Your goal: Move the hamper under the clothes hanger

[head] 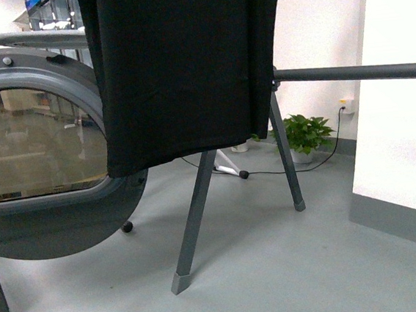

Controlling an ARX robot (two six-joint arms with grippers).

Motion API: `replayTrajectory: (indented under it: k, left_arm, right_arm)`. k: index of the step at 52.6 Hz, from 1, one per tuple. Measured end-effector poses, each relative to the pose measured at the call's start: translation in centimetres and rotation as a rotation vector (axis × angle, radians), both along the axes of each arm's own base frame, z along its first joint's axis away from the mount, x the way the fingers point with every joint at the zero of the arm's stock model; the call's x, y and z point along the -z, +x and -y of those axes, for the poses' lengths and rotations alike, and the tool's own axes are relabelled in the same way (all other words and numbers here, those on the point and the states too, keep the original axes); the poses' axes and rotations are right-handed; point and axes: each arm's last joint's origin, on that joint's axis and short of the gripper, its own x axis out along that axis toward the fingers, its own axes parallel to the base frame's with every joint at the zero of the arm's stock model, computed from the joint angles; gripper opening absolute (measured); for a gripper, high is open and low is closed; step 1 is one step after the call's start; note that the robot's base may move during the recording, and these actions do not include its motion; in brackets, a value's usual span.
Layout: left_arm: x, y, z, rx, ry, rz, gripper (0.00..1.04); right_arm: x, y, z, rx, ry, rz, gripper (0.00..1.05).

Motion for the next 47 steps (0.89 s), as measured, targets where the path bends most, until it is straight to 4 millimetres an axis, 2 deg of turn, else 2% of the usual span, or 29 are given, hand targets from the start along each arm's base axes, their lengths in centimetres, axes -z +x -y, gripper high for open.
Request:
replayTrajectory:
  k: [47]
  left_arm:
    - [0.0, 0.0, 0.0, -0.001, 0.0, 0.0, 0.98]
  right_arm:
    - [0.0, 0.0, 0.0, 0.001, 0.0, 0.0, 0.97]
